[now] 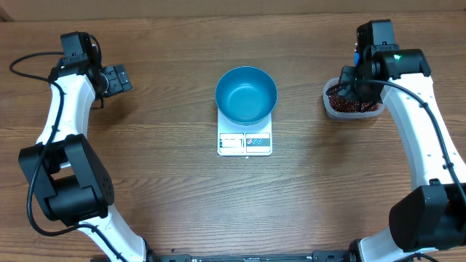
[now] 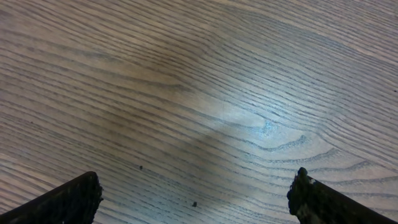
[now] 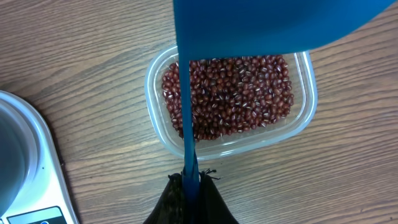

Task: Scoop item into bowl and weigh 150g on scale
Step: 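Lower the blue scoop with the right gripper toward the bean tub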

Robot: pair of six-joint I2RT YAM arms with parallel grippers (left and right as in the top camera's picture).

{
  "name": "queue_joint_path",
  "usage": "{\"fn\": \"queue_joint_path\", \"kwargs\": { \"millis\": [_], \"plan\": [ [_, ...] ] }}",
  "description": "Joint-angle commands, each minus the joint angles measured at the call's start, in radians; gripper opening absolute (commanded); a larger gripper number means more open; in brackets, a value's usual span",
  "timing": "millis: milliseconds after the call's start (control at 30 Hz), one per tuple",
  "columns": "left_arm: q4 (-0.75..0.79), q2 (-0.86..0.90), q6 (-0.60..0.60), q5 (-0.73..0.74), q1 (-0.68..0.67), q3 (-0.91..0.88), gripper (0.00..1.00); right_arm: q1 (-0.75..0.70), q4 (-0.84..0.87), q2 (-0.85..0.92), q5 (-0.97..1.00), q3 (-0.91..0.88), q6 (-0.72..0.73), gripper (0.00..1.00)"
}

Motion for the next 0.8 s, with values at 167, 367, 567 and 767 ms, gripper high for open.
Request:
{"fn": "queue_joint_path", "kwargs": {
  "millis": [167, 367, 567, 767],
  "plan": [
    [0.004, 0.0, 0.005, -0.013, -0.002, 0.009, 1.0, -0.004, 0.115, 0.0, 0.004, 0.006, -0.002, 0.04],
    [0.004, 0.0, 0.005, -0.013, -0.002, 0.009, 1.0, -0.004, 0.15, 0.0, 0.003, 0.006, -0.001, 0.04],
    [0.004, 0.0, 0.005, -0.013, -0.002, 0.009, 1.0, -0.004, 0.172, 0.0, 0.004, 0.006, -0.002, 0.04],
    [0.004, 0.0, 0.005, -0.013, -0.002, 0.009, 1.0, -0.009, 0.15, 0.0, -0.047, 0.008, 0.011, 0.04]
  ]
}}
